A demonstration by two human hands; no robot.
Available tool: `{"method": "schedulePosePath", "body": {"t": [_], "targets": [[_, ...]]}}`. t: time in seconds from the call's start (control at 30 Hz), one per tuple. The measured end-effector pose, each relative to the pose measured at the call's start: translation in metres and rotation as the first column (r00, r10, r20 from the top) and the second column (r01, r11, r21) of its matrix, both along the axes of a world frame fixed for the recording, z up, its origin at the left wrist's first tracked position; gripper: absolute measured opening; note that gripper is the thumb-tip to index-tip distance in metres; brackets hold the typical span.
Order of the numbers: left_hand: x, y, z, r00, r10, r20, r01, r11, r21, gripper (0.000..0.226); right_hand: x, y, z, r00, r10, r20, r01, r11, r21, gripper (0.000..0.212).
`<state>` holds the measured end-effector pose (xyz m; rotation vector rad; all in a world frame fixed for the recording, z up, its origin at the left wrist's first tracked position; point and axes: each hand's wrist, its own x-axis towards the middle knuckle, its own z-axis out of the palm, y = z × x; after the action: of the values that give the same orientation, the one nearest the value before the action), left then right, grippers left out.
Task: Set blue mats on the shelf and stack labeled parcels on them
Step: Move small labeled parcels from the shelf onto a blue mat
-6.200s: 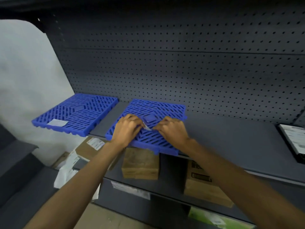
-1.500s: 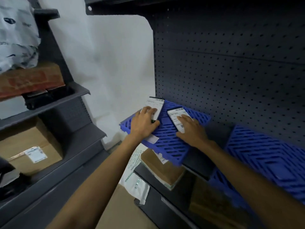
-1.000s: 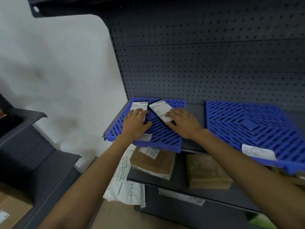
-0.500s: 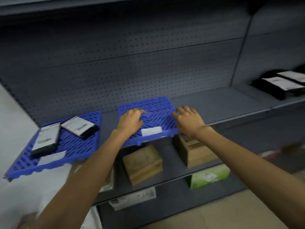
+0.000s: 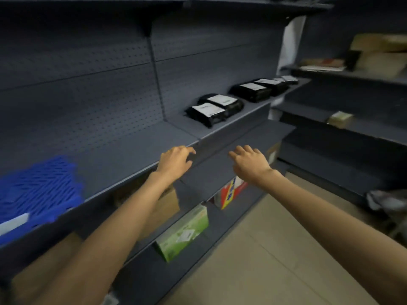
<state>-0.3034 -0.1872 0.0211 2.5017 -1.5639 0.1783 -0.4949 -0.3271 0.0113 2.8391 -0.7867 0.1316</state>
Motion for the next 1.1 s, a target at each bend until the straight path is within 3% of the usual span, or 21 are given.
{"method": "schedulePosePath", "body": {"t": [0.3, 0.73, 1.1], "targets": [[-0.060, -0.209, -0.006, 0.967, -0.252, 0.036, 0.253, 0.967, -0.023, 0.035, -0.079, -0.155, -0.012, 0.974, -0.227, 0.006, 0.226, 0.973, 0.045, 0.045], [-0.050, -0.519, -0.001, 0.920, -0.393, -0.008, 0.389, 0.912, -0.128, 0.033, -0.070, -0.420, 0.009, 0.936, -0.344, 0.068, 0.343, 0.939, 0.031, 0.045], [-0.122, -0.749, -0.035, 0.853, -0.521, -0.030, 0.520, 0.853, -0.040, 0.033, -0.144, -0.633, -0.034, 0.869, -0.494, 0.034, 0.488, 0.866, 0.106, 0.050]]}}
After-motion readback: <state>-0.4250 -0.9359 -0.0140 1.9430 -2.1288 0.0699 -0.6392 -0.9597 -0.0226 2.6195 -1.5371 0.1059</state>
